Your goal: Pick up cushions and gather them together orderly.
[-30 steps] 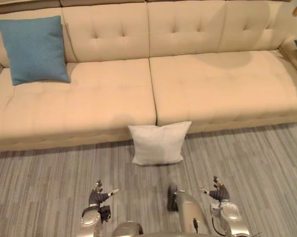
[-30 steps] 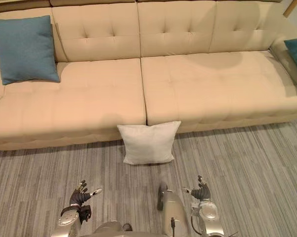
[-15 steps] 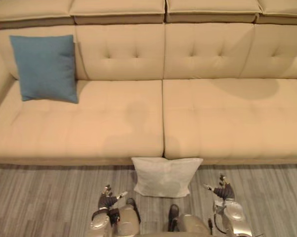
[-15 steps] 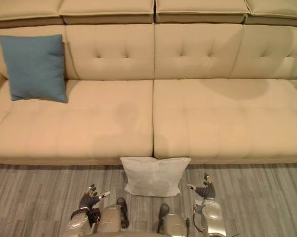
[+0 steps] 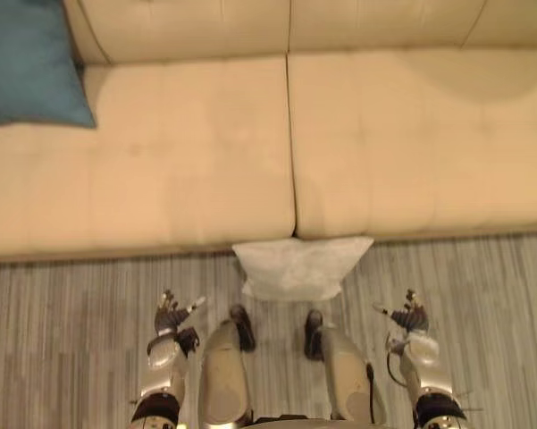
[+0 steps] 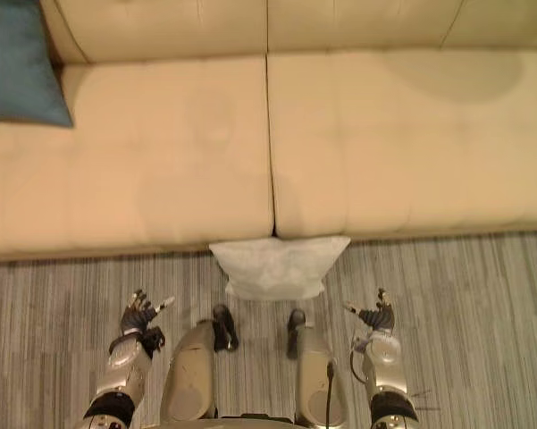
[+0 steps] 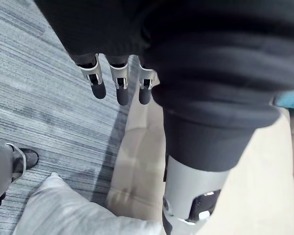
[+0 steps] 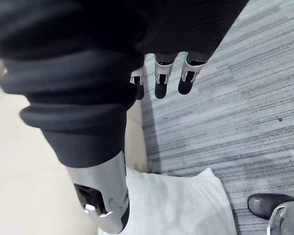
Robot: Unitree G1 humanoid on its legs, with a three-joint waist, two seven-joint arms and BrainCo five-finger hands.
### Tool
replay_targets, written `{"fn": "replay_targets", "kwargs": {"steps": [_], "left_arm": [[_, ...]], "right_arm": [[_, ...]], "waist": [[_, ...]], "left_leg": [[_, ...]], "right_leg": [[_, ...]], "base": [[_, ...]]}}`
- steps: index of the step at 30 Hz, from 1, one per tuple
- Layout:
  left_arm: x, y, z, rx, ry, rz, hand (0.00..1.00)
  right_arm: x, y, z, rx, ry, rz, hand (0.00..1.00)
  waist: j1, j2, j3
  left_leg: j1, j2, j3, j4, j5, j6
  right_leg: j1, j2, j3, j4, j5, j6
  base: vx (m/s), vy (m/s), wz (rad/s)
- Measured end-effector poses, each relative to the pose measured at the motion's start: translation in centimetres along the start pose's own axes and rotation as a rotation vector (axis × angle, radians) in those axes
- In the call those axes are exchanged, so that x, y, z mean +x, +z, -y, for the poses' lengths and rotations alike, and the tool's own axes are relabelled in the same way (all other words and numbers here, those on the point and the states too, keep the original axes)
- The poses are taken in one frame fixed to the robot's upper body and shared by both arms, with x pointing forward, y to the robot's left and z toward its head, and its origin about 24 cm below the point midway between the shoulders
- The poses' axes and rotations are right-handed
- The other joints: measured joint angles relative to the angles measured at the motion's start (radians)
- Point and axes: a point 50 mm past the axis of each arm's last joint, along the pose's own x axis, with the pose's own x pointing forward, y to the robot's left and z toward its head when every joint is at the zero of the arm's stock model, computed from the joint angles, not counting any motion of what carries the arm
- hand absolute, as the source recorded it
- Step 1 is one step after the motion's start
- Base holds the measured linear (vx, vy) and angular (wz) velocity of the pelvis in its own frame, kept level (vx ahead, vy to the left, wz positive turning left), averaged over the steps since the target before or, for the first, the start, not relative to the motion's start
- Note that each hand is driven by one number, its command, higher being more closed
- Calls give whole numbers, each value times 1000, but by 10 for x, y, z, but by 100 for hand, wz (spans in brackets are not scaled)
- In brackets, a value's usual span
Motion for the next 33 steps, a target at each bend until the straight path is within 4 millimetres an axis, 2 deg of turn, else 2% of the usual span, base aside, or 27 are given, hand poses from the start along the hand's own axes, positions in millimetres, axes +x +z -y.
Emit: {"fn": "replay_targets", "kwargs": {"steps": [1,2,4,5,8,11,13,14,15,16,17,20,21,24,29,33], "left_arm": [[8,17,11,-33,-13,44,0],[11,25,17,-45,-23,64,0],[22,65,44,-107,-66,168,0],[23,73,49,-123,-76,186,0],[24,116,75,-179,-131,303,0],[19,156,98,-221,-182,417,0],[9,187,116,-249,-229,507,0],[7,193,120,-253,-241,524,0],[1,208,131,-259,-272,567,0],[-4,219,138,-267,-291,595,0],[-10,229,146,-270,-317,626,100],[-24,255,162,-280,-361,703,100],[-25,257,164,-283,-365,708,100],[-25,256,161,-291,-344,709,100],[-32,256,165,-266,-371,737,100],[-35,238,160,-241,-383,733,100]], "right_arm": [[8,22,-6,22,-3,56,0],[12,32,-8,36,-3,81,0],[24,83,-21,105,3,200,0],[25,93,-24,123,5,222,0],[29,150,-37,188,20,352,0],[21,208,-53,204,67,500,0],[5,253,-71,233,121,624,0],[2,261,-74,236,129,643,0],[-6,281,-81,253,150,692,0],[-12,291,-86,259,160,718,100],[-19,300,-92,270,175,743,100],[-34,312,-102,319,191,788,100],[-35,313,-103,323,188,793,100],[-43,315,-108,312,192,820,100],[-49,315,-109,299,200,858,100],[-56,293,-111,266,231,878,100]], "waist": [[-1,-2,18],[-1,-1,31],[-2,-1,87],[-3,0,96],[-1,0,111],[3,0,111],[12,1,111],[13,1,111],[16,1,112],[19,1,112],[18,2,112],[8,3,112],[6,3,112],[-9,3,112],[-12,3,112],[-13,4,110]], "left_leg": [[-104,12,-8,67,-31,7],[-144,19,-8,92,-32,9],[-313,40,-19,190,-46,30],[-343,44,-22,206,-47,32],[-528,68,-32,303,-52,43],[-666,86,-38,373,-56,52],[-742,90,-43,407,-53,58],[-755,91,-43,409,-53,59],[-782,92,-43,414,-51,62],[-803,94,-44,420,-49,63],[-821,97,-47,429,-49,64],[-867,100,-49,445,-44,72],[-871,100,-49,448,-44,73],[-874,104,-49,454,-43,72],[-861,105,-49,443,-27,66],[-750,106,-49,398,-13,46]], "right_leg": [[-103,0,7,60,-35,3],[-146,1,8,85,-36,3],[-320,3,23,186,-39,1],[-352,3,25,204,-39,1],[-544,8,36,302,-39,0],[-689,8,43,378,-38,-1],[-771,8,47,418,-36,-2],[-785,7,47,423,-34,-3],[-815,7,48,432,-31,-2],[-836,7,48,441,-30,-2],[-853,7,46,448,-30,-3],[-899,6,47,466,-30,-2],[-905,6,48,470,-30,-2],[-911,7,47,478,-30,-3],[-903,11,46,474,-19,-18],[-796,20,40,431,-9,-28]], "base": [[-180,13,-23],[-212,-5,-23],[-225,-19,-17],[-171,-10,-15],[-162,-23,-15],[-125,-26,-12],[-120,-36,-5],[-103,-36,0],[-91,-36,1],[-84,-35,0],[-66,-26,0],[-30,-5,-1],[0,0,0],[-24,9,-3],[-46,-2,0],[-21,-7,0]]}}
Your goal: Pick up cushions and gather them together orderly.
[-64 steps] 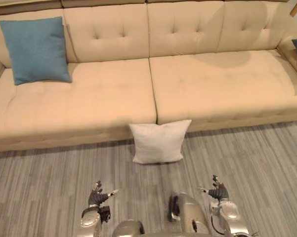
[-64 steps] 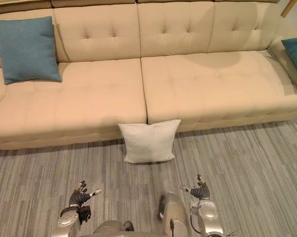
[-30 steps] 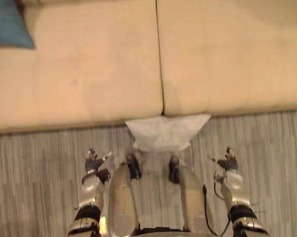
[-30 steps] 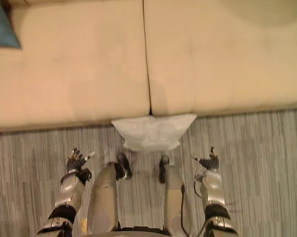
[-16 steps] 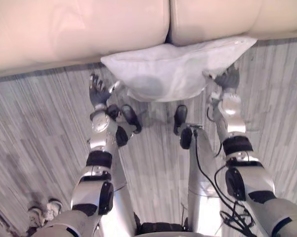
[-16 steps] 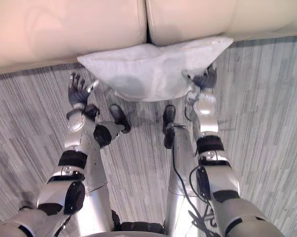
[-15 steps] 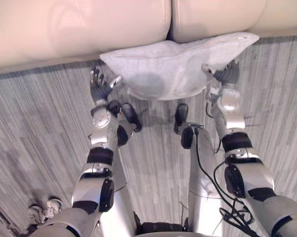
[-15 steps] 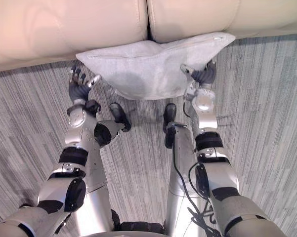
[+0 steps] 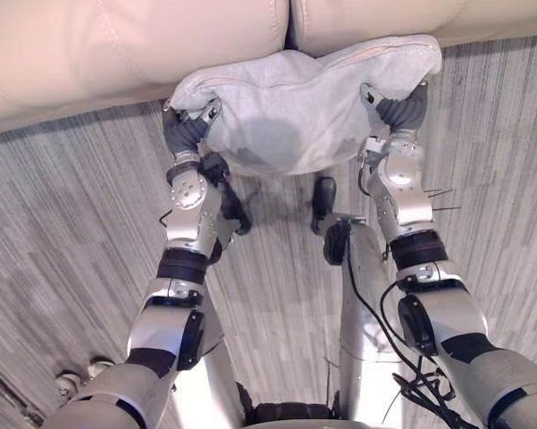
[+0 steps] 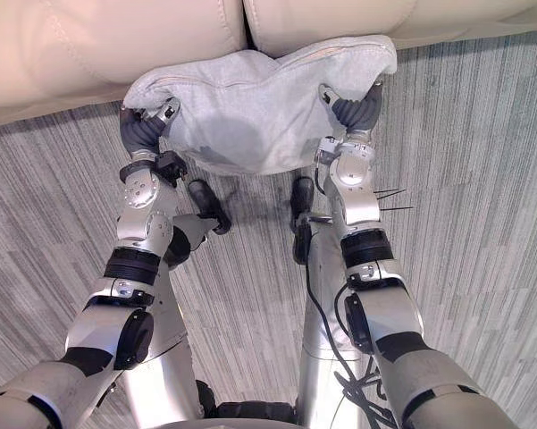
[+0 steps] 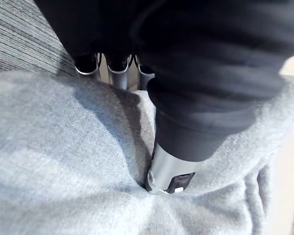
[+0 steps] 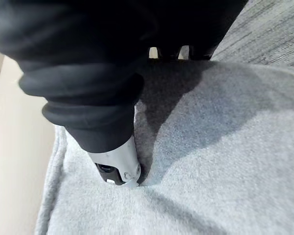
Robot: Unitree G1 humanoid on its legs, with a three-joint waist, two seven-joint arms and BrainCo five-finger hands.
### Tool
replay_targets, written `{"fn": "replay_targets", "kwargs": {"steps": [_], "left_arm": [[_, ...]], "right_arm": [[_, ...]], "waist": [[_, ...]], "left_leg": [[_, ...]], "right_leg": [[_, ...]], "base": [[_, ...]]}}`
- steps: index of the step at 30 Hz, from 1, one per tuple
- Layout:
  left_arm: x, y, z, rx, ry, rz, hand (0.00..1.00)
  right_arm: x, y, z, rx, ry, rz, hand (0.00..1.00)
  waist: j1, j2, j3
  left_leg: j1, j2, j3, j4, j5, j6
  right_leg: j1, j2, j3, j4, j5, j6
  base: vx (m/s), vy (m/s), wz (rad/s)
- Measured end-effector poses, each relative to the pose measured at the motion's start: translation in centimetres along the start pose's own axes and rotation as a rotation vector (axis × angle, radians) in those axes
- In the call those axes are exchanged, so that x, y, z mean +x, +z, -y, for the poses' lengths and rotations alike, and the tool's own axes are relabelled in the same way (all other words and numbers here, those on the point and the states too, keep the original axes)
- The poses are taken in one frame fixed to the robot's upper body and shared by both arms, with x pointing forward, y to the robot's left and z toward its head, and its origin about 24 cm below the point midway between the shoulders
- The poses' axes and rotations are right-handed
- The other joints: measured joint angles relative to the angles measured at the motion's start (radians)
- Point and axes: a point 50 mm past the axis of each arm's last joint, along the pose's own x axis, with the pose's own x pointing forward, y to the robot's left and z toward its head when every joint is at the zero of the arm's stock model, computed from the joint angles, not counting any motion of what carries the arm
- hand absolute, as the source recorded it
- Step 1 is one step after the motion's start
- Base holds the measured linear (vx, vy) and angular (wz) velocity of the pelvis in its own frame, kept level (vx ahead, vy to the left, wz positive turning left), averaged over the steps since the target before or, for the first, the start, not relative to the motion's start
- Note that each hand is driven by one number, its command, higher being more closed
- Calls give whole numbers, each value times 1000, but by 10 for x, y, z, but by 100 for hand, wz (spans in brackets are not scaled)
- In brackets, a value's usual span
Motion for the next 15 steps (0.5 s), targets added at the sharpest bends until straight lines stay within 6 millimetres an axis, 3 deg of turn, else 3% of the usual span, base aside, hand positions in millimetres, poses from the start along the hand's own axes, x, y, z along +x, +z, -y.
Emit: {"fn": "replay_targets", "kwargs": {"steps": [6,8,10,15], "left_arm": [[-46,-20,-14,24,-26,-22,100],[-79,-40,-23,26,-9,-100,100],[-96,-47,-27,25,-7,-133,100],[-146,-66,-54,69,21,-241,100]], "right_arm": [[-53,-19,8,-5,31,-1,100],[-84,-35,19,1,37,-55,100],[-100,-40,27,3,44,-81,100],[-148,-59,37,-23,117,-168,100]], "waist": [[2,-1,-27],[2,3,-111],[2,3,-121],[2,2,-259]], "left_leg": [[340,-25,35,-204,20,-34],[453,-46,44,-285,33,-54],[562,-59,47,-332,36,-58],[817,-117,69,-530,62,-72]], "right_leg": [[339,13,-12,-216,34,-5],[460,8,-24,-302,40,-1],[576,3,-35,-355,40,0],[846,-10,-53,-566,58,28]], "base": [[9,-22,-1],[153,0,9],[216,25,16],[237,43,15]]}}
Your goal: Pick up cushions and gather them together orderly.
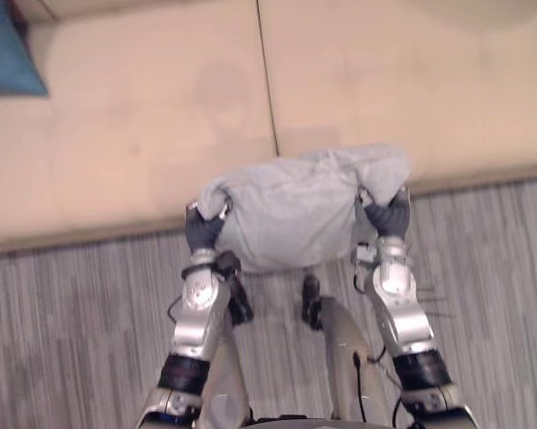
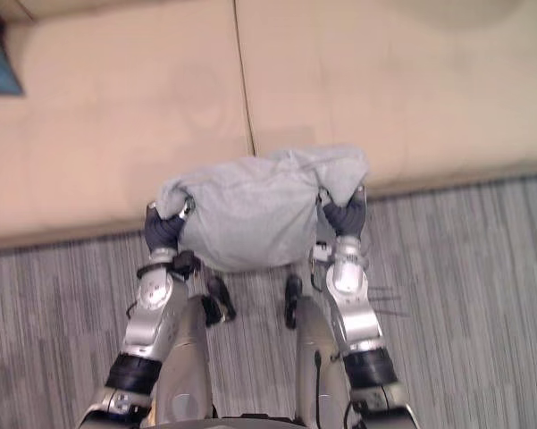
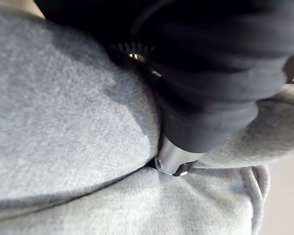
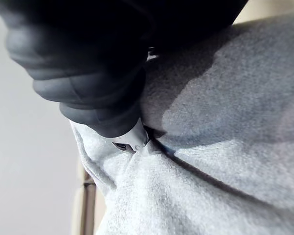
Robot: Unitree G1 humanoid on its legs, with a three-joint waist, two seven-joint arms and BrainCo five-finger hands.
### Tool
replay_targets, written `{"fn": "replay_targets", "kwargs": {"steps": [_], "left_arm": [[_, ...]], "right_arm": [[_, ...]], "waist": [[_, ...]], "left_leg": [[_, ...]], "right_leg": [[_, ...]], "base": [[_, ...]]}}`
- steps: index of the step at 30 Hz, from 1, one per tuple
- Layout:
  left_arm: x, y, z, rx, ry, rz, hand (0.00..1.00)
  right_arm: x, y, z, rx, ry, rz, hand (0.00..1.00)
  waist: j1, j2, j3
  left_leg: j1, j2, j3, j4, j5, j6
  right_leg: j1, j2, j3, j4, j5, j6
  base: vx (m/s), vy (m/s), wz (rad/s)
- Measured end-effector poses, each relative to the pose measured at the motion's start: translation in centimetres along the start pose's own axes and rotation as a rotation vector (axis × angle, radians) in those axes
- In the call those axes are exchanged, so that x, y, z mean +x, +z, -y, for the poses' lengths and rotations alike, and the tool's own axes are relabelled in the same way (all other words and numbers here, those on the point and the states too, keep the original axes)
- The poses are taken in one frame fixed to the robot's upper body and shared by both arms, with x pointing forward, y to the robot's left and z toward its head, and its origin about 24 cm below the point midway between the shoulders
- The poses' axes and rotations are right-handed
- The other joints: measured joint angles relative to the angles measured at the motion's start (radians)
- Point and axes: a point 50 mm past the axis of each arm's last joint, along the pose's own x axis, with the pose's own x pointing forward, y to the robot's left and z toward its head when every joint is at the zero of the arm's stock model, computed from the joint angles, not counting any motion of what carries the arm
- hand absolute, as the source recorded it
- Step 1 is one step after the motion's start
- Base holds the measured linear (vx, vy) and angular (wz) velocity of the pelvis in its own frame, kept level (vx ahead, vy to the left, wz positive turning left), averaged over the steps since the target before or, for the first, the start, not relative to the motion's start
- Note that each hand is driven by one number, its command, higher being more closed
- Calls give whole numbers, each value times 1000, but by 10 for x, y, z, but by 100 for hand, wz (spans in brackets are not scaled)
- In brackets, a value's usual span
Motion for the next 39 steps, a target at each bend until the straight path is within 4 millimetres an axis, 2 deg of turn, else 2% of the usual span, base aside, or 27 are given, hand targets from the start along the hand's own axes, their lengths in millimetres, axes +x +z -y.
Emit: {"fn": "replay_targets", "kwargs": {"steps": [2,5,9,11,13,14,15,16,17,18,19,20,21,22,23,24,25,26,28,29,30,32,34,35,36,37,39], "left_arm": [[-14,-11,-11,22,15,-47,100],[-27,-16,-21,49,22,-75,100],[-38,-22,-29,71,29,-115,100],[-41,-24,-31,73,27,-127,100],[-45,-27,-31,78,15,-151,100],[-46,-27,-31,80,11,-155,100],[-47,-27,-32,90,3,-157,100],[-47,-26,-34,103,-1,-158,100],[-47,-25,-35,111,-4,-155,100],[-44,-22,-34,111,-9,-135,100],[-41,-20,-32,108,-17,-123,100],[-39,-18,-32,113,-23,-117,100],[-39,-18,-32,115,-24,-118,100],[-40,-19,-33,137,-48,-123,100],[-40,-23,-32,146,-64,-140,100],[-42,-25,-29,135,-63,-154,100],[-41,-27,-23,121,-72,-157,100],[-36,-27,-18,107,-89,-150,100],[-32,-27,-13,97,-97,-143,100],[-29,-32,-11,95,-115,-161,100],[-30,-35,-10,94,-115,-173,100],[-34,-39,-10,87,-127,-196,100],[-33,-38,-11,92,-129,-190,100],[-33,-38,-11,96,-135,-191,100],[-34,-39,-10,108,-141,-193,100],[-34,-39,-6,103,-145,-190,100],[-29,-35,-5,112,-156,-170,100]], "right_arm": [[-11,-10,0,-10,47,-45,100],[-14,-17,-4,-24,110,-75,100],[-15,-21,-6,-42,156,-90,100],[-14,-22,-6,-52,168,-91,100],[-13,-31,-3,-77,172,-125,100],[-13,-33,-2,-82,172,-133,100],[-14,-35,-2,-88,173,-144,100],[-15,-39,-1,-93,176,-160,100],[-16,-41,-1,-97,181,-170,100],[-15,-41,-2,-97,192,-165,100],[-14,-40,0,-106,195,-165,100],[-14,-41,5,-126,198,-165,100],[-14,-41,5,-128,199,-166,100],[-17,-43,7,-133,208,-178,100],[-18,-44,13,-153,207,-185,100],[-17,-44,16,-167,208,-186,100],[-16,-44,20,-174,196,-190,100],[-15,-44,25,-182,178,-192,100],[-14,-44,28,-186,165,-193,100],[-13,-44,32,-190,149,-195,100],[-13,-43,34,-192,144,-193,100],[-10,-36,34,-191,138,-160,100],[-5,-30,33,-188,136,-128,100],[-4,-29,33,-189,136,-124,100],[-3,-29,35,-220,130,-115,100],[-3,-29,35,-227,128,-115,100],[-4,-30,32,-203,115,-122,100]], "waist": [[1,3,-64],[1,5,-76],[3,3,-96],[4,3,-97],[0,3,-96],[0,1,-96],[0,0,-94],[-3,-3,-95],[-3,4,-95],[-2,-3,-99],[-7,5,-95],[-27,3,-95],[-30,4,-95],[-53,-6,-98],[-61,9,-91],[-52,34,-89],[-56,46,-92],[-57,48,-93],[-55,48,-93],[-58,47,-92],[-54,46,-91],[-43,47,-92],[-34,45,-92],[-33,45,-92],[-35,58,-97],[-31,81,-99],[-39,72,-102]], "left_leg": [[95,-47,0,-127,42,1],[199,-76,4,-218,61,-1],[266,-80,28,-249,60,-1],[295,-77,28,-247,45,-4],[357,-77,29,-240,6,-11],[373,-78,29,-241,-1,-11],[420,-86,26,-258,-38,-2],[448,-92,23,-264,-55,1],[460,-95,19,-270,-67,6],[464,-95,1,-274,-86,-10],[466,-92,-21,-290,-89,-15],[484,-90,-52,-323,-87,-22],[487,-89,-58,-326,-87,-23],[518,-104,-88,-349,-87,-71],[541,-101,-114,-344,-100,-105],[546,-83,-130,-342,-88,-115],[542,-69,-162,-325,-49,-143],[509,-50,-193,-258,-11,-163],[463,-29,-196,-169,28,-160],[398,-7,-189,-34,97,-128],[375,-4,-186,36,93,-120],[292,-8,-131,159,39,-35],[239,-27,-82,88,10,-8],[234,-40,-73,20,9,-8],[237,-60,-61,-167,69,-19],[239,-56,-51,-258,141,-10],[273,-81,-37,-346,137,-3]], "right_leg": [[99,-10,0,-130,39,12],[218,-6,15,-257,88,19],[270,5,45,-295,121,25],[265,3,56,-246,121,26],[229,-5,75,-62,87,73],[211,-13,74,3,80,85],[150,-33,57,169,89,86],[124,-53,33,245,71,50],[110,-60,15,243,34,38],[78,-58,6,193,5,29],[42,-44,15,110,8,25],[16,-25,51,-36,61,44],[15,-24,56,-58,74,48],[37,-20,118,-243,192,69],[40,-21,130,-216,286,32],[34,-6,116,-178,267,27],[9,-1,97,-104,209,-1],[19,3,63,-92,177,-24],[53,9,43,-129,172,-32],[130,10,26,-198,172,-36],[169,9,22,-233,175,-40],[252,4,17,-309,181,-48],[270,-1,17,-338,190,-48],[270,-5,18,-341,191,-46],[271,-1,19,-347,195,-39],[272,20,28,-351,198,-30],[256,4,52,-356,211,0]], "base": [[269,40,11],[216,43,-10],[147,42,-24],[106,56,-29],[91,81,-16],[103,21,-2],[81,-9,1],[86,-27,-1],[83,-37,3],[178,-121,16],[266,-188,46],[219,-159,47],[248,-158,72],[294,-200,66],[365,-241,56],[461,-281,28],[458,-268,23],[452,-272,35],[303,-196,37],[311,-175,39],[337,-159,33],[238,-53,6],[155,17,-6],[109,61,-14],[132,103,-27],[159,178,-31],[126,205,-11]]}}
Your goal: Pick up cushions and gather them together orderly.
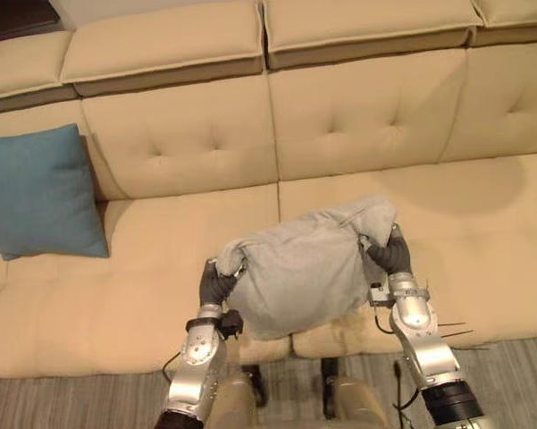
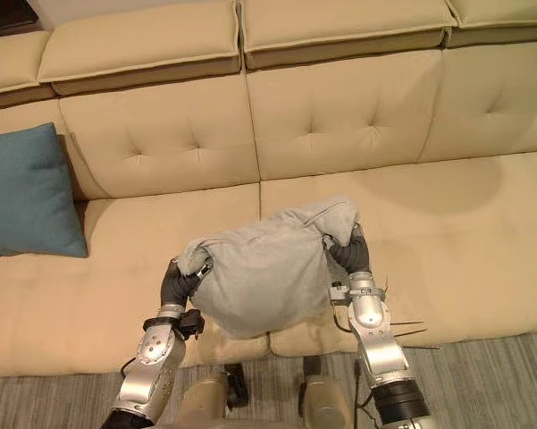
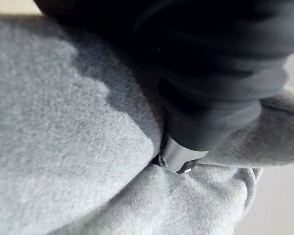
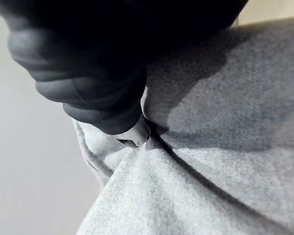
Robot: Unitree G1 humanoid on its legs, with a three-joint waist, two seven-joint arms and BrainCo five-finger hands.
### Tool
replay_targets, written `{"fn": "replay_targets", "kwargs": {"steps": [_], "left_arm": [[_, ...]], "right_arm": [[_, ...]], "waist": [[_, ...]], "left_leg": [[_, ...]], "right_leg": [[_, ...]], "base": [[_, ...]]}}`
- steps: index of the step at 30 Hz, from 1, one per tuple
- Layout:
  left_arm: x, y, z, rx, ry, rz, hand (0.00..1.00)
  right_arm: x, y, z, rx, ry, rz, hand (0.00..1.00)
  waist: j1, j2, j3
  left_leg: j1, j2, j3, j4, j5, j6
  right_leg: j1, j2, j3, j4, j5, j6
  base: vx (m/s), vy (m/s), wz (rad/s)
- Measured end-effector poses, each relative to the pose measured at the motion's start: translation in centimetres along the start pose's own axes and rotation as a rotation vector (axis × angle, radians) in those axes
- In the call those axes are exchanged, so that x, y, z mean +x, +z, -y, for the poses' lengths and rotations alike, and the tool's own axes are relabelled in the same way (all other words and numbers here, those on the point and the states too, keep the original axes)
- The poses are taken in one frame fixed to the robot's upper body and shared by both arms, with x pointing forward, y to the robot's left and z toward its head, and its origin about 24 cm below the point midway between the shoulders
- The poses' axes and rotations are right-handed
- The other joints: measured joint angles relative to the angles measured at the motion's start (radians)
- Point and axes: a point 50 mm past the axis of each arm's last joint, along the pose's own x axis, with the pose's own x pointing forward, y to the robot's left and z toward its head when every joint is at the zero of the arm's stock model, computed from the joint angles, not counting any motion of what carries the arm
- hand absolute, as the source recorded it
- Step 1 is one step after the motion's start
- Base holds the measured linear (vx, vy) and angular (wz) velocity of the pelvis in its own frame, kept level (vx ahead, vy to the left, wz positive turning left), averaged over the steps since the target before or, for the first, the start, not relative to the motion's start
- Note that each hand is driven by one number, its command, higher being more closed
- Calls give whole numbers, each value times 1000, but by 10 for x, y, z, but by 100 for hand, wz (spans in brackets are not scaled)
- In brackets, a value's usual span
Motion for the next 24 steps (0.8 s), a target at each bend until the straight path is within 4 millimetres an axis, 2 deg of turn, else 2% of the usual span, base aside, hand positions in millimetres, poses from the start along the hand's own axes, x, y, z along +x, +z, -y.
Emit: {"fn": "replay_targets", "kwargs": {"steps": [2,5,7,8,12,14,18,20,21,22,23,24], "left_arm": [[1,4,-3,17,-5,14,100],[3,13,-5,27,-12,53,100],[10,23,-6,29,-6,94,100],[10,23,-6,29,-6,94,100],[36,54,-4,48,21,217,100],[56,82,-4,57,51,315,100],[85,119,0,46,112,421,100],[105,153,2,56,147,511,100],[109,162,3,55,154,533,100],[117,185,5,45,176,593,100],[120,193,5,42,182,612,100],[125,211,7,39,197,655,100]], "right_arm": [[2,2,-1,12,-8,7,100],[8,9,-5,30,-7,33,100],[15,16,-7,39,-4,62,100],[15,16,-7,39,-4,62,100],[48,45,-13,62,-14,165,100],[69,68,-15,85,-33,233,100],[91,98,-17,100,-72,312,100],[109,131,-16,115,-110,397,100],[112,140,-15,121,-118,419,100],[120,164,-13,140,-146,480,100],[122,172,-12,147,-155,503,100],[126,190,-10,160,-175,547,100]], "waist": [[4,-9,-3],[7,-11,-4],[5,-12,-5],[5,-12,-5],[2,-18,-4],[0,-30,4],[0,-37,20],[1,-40,46],[2,-40,58],[3,-41,92],[3,-41,102],[4,-41,114]], "left_leg": [[24,-37,33,-60,19,15],[33,-67,71,-94,24,22],[34,-68,86,-101,24,22],[34,-68,86,-101,24,22],[-5,-67,96,-103,33,31],[-64,-69,91,-96,53,33],[-128,-64,60,-97,86,26],[-171,-64,41,-106,115,26],[-177,-64,38,-113,126,29],[-189,-64,35,-132,146,28],[-194,-65,35,-142,155,27],[-218,-68,34,-162,174,25]], "right_leg": [[-4,-25,30,-26,14,21],[-4,-41,71,-85,48,45],[-3,-44,89,-118,86,41],[-3,-44,89,-118,86,41],[-46,-40,111,-135,120,30],[-96,-43,110,-137,125,33],[-141,-38,85,-144,143,26],[-179,-33,72,-144,157,22],[-185,-32,69,-144,161,21],[-204,-31,65,-145,170,19],[-214,-31,65,-144,174,20],[-243,-31,64,-145,183,18]], "base": [[58,155,-14],[34,148,-37],[-3,73,-27],[-20,37,-21],[-61,10,-12],[-120,-42,6],[-148,-88,22],[-145,-68,19],[-141,-59,17],[-140,-55,10],[-142,-48,10],[-131,-39,6]]}}
